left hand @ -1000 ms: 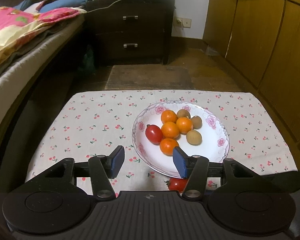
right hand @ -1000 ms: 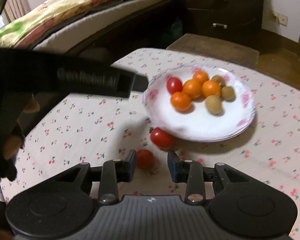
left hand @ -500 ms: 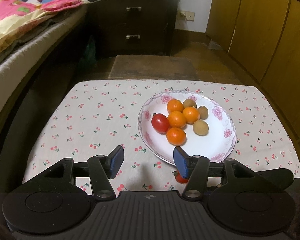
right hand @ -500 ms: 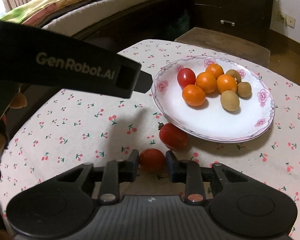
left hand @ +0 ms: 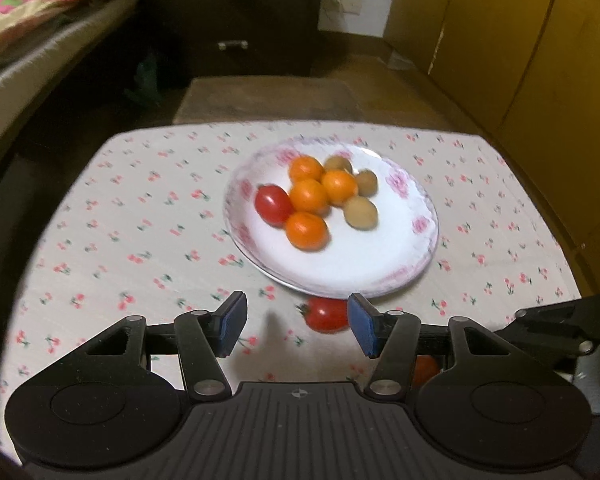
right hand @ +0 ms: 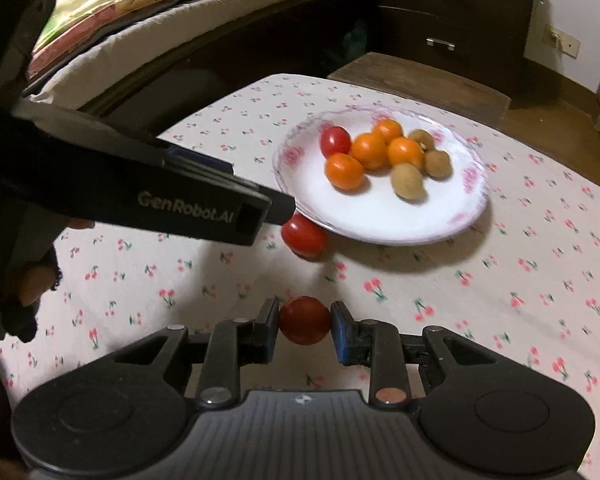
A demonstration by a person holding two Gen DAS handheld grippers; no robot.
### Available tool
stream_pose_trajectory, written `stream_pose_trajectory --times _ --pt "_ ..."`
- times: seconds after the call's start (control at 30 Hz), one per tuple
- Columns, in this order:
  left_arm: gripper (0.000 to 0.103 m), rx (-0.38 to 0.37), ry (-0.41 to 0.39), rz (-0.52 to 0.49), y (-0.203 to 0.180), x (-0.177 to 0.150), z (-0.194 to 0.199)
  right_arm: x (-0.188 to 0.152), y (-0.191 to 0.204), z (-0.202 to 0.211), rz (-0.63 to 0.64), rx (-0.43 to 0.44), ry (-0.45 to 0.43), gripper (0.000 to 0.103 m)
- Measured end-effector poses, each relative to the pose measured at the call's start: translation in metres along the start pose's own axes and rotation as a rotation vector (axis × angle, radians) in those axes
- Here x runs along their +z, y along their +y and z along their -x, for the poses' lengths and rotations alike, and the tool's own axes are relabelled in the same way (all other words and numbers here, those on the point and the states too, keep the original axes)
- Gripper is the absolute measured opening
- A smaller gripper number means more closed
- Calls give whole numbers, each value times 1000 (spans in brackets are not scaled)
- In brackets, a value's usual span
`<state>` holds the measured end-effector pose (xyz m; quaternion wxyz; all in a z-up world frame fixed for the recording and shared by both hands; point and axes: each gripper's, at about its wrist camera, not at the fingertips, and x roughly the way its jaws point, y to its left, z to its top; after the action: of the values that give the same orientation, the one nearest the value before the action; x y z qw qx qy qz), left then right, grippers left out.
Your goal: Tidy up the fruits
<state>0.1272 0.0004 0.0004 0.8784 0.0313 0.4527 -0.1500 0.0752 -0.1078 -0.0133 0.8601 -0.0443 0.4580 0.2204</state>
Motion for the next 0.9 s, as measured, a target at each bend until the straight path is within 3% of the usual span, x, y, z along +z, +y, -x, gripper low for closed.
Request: stream_pose_trajectory --times 0.4,0.57,0.7,0.9 --pt "63 19 35 -9 -14 -8 -40 -10 -18 4 -49 10 2 30" --pt "59 29 11 -14 -18 -10 -44 -11 -21 3 -60 9 3 30" --pt "48 23 -4 -20 -20 -10 -44 -12 -22 2 -61 10 11 30" --pt "43 14 10 -54 -24 -18 -37 -12 -22 3 -61 12 12 30"
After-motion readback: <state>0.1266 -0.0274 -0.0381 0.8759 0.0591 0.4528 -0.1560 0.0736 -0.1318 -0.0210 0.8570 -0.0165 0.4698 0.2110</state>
